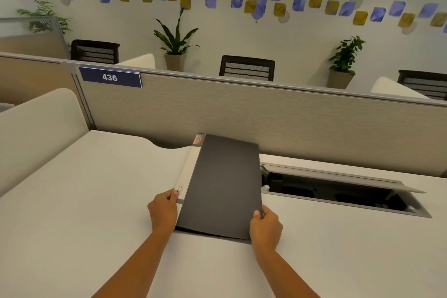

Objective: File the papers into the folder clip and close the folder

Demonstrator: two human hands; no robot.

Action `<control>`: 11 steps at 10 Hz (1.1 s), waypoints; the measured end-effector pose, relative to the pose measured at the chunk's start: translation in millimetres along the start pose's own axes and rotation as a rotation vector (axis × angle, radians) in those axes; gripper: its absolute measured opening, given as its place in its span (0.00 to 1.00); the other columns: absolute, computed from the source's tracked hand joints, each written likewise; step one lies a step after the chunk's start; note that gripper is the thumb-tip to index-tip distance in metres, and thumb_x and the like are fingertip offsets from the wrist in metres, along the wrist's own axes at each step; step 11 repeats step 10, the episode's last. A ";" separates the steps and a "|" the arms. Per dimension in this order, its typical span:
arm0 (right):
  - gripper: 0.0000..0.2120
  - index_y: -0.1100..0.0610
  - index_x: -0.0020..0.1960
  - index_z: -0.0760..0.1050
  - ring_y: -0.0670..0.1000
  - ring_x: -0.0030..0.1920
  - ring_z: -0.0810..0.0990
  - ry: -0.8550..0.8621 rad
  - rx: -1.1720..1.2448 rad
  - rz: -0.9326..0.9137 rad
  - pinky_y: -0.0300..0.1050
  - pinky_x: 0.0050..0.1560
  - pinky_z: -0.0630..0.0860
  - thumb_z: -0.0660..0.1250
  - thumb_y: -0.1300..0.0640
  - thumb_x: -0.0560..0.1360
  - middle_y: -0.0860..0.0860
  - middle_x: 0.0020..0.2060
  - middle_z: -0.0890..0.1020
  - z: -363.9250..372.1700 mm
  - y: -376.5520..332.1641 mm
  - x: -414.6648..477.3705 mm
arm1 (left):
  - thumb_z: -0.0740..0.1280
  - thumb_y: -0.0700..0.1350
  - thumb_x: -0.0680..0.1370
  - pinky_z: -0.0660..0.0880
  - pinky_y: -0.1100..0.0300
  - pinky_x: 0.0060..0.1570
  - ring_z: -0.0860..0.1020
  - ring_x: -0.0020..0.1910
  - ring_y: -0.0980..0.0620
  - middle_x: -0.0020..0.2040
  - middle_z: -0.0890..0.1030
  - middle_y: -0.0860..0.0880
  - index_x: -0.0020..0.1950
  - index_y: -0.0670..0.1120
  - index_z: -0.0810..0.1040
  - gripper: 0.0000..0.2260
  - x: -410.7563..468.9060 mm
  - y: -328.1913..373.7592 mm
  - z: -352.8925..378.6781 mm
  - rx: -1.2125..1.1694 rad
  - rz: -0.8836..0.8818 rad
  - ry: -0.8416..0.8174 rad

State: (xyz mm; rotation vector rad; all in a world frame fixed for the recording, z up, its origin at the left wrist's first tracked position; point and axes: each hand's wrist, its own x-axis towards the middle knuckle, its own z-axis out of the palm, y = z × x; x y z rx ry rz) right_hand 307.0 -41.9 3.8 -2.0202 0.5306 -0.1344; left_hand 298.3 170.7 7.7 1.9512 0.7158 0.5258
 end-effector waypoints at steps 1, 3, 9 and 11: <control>0.17 0.61 0.68 0.70 0.58 0.58 0.78 0.021 -0.109 -0.033 0.49 0.57 0.76 0.59 0.59 0.80 0.58 0.59 0.79 4.3 1.1 1.3 | 0.65 0.41 0.78 0.69 0.63 0.33 0.73 0.34 0.50 0.42 0.82 0.40 0.47 0.35 0.82 0.10 0.6 0.6 6.5 0.021 0.026 0.064; 0.11 0.61 0.58 0.73 0.45 0.33 0.71 0.161 -0.137 -0.004 0.38 0.36 0.68 0.59 0.58 0.79 0.49 0.41 0.73 16.0 1.7 0.0 | 0.64 0.44 0.78 0.69 0.63 0.28 0.73 0.29 0.52 0.36 0.80 0.44 0.47 0.38 0.82 0.12 0.7 -0.6 12.1 0.145 0.021 0.089; 0.22 0.54 0.72 0.63 0.52 0.66 0.71 0.001 -0.349 -0.173 0.42 0.63 0.71 0.56 0.49 0.80 0.52 0.68 0.69 -23.9 -16.4 -7.3 | 0.58 0.54 0.79 0.68 0.49 0.65 0.69 0.67 0.43 0.70 0.69 0.43 0.72 0.44 0.63 0.24 -24.2 24.9 3.4 0.413 0.159 -0.118; 0.23 0.53 0.73 0.61 0.53 0.70 0.68 0.026 -0.320 -0.272 0.45 0.67 0.67 0.56 0.48 0.80 0.52 0.72 0.67 -38.7 -23.9 -10.7 | 0.56 0.58 0.79 0.58 0.52 0.71 0.60 0.73 0.45 0.75 0.62 0.46 0.76 0.47 0.56 0.28 -39.5 42.1 4.2 0.532 0.358 -0.157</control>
